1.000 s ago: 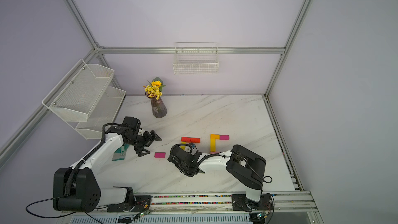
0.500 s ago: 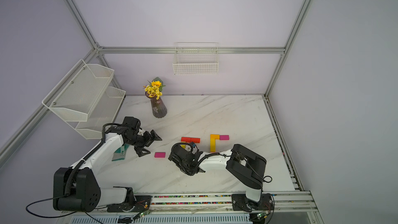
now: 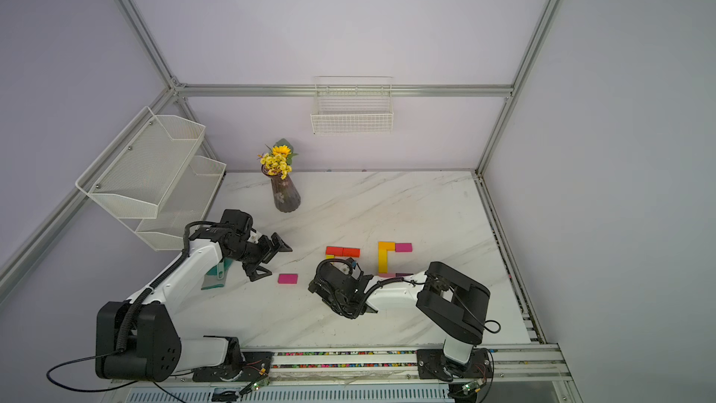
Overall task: Assemble the letter c with building blocks
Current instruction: Assemble the building block at the center of the board.
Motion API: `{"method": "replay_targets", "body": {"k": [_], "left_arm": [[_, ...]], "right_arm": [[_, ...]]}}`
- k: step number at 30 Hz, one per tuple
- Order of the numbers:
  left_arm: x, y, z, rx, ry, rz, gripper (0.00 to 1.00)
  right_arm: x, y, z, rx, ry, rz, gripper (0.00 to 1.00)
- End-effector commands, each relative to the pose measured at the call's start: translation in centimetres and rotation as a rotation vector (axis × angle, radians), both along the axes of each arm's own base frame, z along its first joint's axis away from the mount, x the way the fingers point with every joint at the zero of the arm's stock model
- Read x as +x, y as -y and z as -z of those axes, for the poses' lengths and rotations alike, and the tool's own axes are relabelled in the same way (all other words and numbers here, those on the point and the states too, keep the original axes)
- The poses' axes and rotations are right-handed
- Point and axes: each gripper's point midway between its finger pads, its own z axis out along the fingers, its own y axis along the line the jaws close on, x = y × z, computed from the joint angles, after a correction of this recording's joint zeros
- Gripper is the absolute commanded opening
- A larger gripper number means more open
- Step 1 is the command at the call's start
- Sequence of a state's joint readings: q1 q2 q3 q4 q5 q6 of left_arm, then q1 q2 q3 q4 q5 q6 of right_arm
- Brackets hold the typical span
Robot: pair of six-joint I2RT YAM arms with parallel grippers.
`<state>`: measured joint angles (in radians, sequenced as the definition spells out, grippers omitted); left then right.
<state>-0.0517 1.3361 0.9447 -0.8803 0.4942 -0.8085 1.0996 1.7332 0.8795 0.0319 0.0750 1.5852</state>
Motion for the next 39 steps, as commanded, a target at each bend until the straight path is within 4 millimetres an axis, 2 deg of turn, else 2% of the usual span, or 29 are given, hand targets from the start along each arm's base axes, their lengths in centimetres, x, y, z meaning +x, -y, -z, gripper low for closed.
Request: {"method": "replay_targets", "body": {"k": [1, 15, 31, 39], "left_arm": [[0.7, 0.1, -0.9, -0.020, 0.035, 0.002, 1.00], [0.6, 0.0, -0.8, -0.016, 0.030, 0.001, 1.00], [0.6, -0.1, -0.5, -0.008, 0.022, 0.000, 1.00], [0.1, -1.2, 0.2, 0.068, -0.004, -0.008, 1.00]], "right_arm": [[-0.4, 1.6, 2.2, -0.063, -0.058, 0.032, 0.82], [1.2, 1.2, 2.3, -0.056, -0.054, 0.031, 0.82], [1.5, -0.1, 1.6, -0.029, -0.041, 0.001, 0.81], [1.2, -0.2, 0.8, -0.005, -0.034, -0.006, 0.81]]}}
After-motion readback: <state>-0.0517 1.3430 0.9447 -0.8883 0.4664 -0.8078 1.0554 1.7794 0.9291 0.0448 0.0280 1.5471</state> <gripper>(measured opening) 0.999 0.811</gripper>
